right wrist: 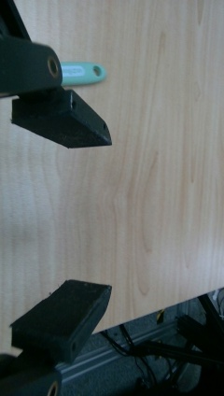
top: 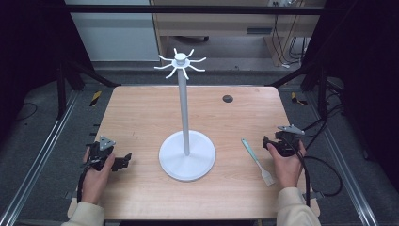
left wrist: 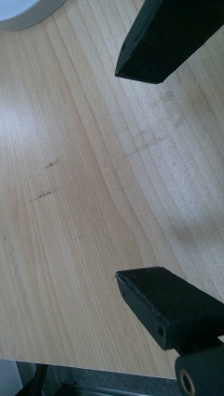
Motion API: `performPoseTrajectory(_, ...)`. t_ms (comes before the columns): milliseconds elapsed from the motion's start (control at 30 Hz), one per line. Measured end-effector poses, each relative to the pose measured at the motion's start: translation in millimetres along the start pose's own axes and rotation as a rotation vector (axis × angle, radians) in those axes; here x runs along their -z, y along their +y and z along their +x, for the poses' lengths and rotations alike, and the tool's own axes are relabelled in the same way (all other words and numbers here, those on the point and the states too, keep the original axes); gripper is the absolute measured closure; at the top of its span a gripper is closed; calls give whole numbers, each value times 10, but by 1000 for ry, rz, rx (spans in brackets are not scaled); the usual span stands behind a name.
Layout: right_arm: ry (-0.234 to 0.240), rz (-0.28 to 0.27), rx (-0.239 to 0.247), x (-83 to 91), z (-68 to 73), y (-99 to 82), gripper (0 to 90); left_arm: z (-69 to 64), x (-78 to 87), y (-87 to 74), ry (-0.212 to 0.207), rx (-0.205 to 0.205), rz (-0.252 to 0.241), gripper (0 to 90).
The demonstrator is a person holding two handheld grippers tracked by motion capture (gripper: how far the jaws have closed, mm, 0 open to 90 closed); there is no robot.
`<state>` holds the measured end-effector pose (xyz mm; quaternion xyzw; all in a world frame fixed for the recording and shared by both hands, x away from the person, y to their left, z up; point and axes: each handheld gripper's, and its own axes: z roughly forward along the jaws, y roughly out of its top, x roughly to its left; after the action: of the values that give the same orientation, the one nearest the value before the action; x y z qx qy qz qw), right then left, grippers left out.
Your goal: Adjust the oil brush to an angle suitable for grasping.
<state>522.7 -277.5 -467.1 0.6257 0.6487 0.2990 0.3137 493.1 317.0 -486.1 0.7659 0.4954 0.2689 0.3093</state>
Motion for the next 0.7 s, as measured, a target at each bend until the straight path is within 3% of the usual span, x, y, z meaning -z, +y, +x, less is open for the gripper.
performPoseTrajectory(233, -4, 20, -29, -122, 63, 87, 425, 0, -1, -4, 1, 3, 0, 33)
performPoseTrajectory(267, 12, 20, -10, -142, 108, 80, 524, -2, -3, -3, 0, 2, 0, 33)
performPoseTrajectory(333, 29, 32, 21, -145, 145, 64, 617, -4, -4, -2, -1, 0, -1, 33)
performPoseTrajectory(367, 29, 32, 21, -145, 145, 64, 617, -5, -5, -1, -1, 0, -1, 33)
performPoseTrajectory(400, 70, 47, 72, -144, 203, 32, 715, -9, -6, 0, -2, 0, -2, 33)
performPoseTrajectory(433, 70, 47, 72, -144, 203, 32, 715, -9, -6, 0, -2, 0, -2, 33)
performPoseTrajectory(500, 107, 62, 139, -143, 286, -2, 812, -9, 5, 6, -2, -6, -4, 33)
performPoseTrajectory(533, 107, 62, 139, -143, 286, -2, 812, -9, 5, 6, -2, -6, -4, 33)
performPoseTrajectory(567, 154, 68, 165, -150, 352, -14, 857, -9, 2, 7, -2, -6, -5, 33)
performPoseTrajectory(700, 187, 96, 199, -182, 437, -26, 900, -14, -10, 5, -4, 1, -7, 33)
